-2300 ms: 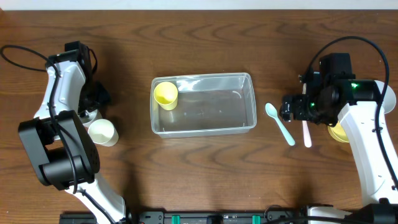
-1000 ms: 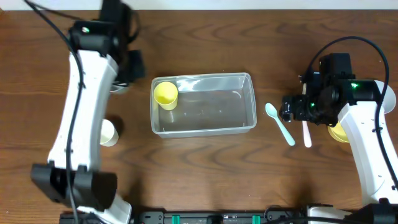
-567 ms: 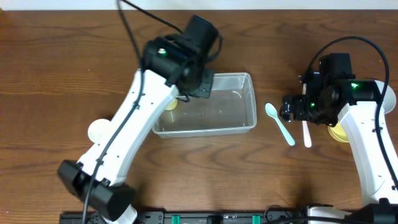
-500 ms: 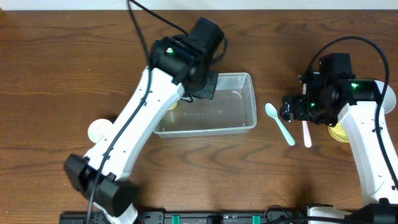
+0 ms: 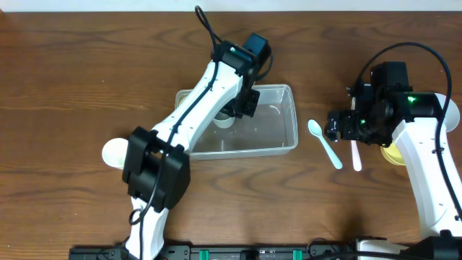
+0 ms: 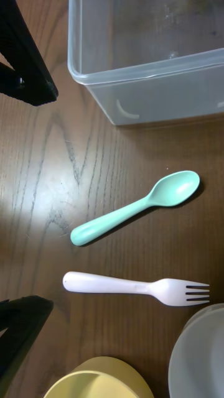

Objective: Pack container
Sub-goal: 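Place the grey cup in the container beside the yellow cup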

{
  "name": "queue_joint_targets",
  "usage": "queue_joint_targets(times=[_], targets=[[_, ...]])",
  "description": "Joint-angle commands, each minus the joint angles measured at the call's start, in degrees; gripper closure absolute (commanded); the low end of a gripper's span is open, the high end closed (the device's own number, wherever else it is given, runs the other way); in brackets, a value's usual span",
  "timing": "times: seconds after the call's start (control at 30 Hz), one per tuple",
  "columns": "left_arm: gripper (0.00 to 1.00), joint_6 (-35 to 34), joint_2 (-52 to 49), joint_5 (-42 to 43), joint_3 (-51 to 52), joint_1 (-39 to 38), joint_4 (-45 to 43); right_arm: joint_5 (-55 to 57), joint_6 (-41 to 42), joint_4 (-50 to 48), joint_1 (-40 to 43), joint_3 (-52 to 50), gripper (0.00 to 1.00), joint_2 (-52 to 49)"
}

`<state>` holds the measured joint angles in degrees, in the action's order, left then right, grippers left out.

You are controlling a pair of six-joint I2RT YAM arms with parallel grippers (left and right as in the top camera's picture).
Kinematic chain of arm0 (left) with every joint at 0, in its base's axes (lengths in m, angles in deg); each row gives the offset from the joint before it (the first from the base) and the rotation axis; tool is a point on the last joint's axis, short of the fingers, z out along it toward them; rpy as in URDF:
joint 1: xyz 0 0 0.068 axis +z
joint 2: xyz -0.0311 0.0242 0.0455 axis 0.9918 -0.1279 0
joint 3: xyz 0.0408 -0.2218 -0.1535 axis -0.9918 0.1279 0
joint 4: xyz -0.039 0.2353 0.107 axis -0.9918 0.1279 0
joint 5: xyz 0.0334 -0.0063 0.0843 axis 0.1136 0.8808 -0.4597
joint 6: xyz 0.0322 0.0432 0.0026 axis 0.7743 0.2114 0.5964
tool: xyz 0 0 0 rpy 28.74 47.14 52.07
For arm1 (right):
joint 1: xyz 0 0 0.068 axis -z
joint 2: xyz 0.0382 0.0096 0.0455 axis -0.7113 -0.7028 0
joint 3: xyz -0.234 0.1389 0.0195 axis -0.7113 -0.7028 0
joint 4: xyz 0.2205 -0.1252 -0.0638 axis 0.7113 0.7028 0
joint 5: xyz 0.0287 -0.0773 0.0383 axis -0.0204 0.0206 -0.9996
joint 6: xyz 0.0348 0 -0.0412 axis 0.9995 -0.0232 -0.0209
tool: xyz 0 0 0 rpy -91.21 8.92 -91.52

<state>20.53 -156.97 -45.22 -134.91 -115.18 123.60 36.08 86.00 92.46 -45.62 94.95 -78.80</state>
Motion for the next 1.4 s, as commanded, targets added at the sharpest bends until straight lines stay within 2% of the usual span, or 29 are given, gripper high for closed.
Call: queue_joint_targets(times=[0.0, 0.3, 0.53, 0.6, 0.7, 0.73, 0.77, 1.07, 1.17, 1.37], targets=[[0.94, 1.25, -1.64, -0.48, 0.11, 1.29, -0.46, 0.17, -0.87, 0.15, 0.37, 1.03, 0.01, -0.22], [0.94, 4.46, -2.84, -0.44, 0.11, 3.61, -1.92, 0.17, -0.87, 0.13, 0.37, 1.03, 0.01, -0.22], [0.93, 4.48, -2.84, -0.42, 0.11, 3.58, -3.17, 0.17, -0.87, 0.15, 0.37, 1.03, 0.01, -0.22], [0.87, 4.5, -2.84, -0.42, 0.11, 3.58, -3.54, 0.17, -0.87, 0.15, 0.37, 1.03, 0.01, -0.22], [0.83, 4.48, -2.84, -0.44, 0.11, 3.58, -3.72, 0.2, -0.87, 0.15, 0.37, 1.03, 0.01, -0.22], [0.74, 4.48, -2.84, -0.44, 0.11, 3.58, -3.72, 0.17, -0.87, 0.15, 0.37, 1.03, 0.01, -0.22], [0.71, 4.48, -2.84, -0.44, 0.11, 3.58, -3.69, 0.2, -0.87, 0.15, 0.37, 1.03, 0.01, -0.22], [0.69, 4.5, -2.84, -0.44, 0.09, 3.58, -3.67, 0.17, -0.87, 0.15, 0.37, 1.03, 0.01, -0.22], [0.5, 5.6, -1.86, -0.46, 0.09, 3.58, -3.65, 0.2, -0.87, 0.17, 0.37, 1.03, 0.01, -0.22], [0.4, 5.57, 5.66, -5.11, -0.35, 3.58, -2.8, 0.2, -0.87, 0.11, 0.37, 1.03, 0.01, -0.22]])
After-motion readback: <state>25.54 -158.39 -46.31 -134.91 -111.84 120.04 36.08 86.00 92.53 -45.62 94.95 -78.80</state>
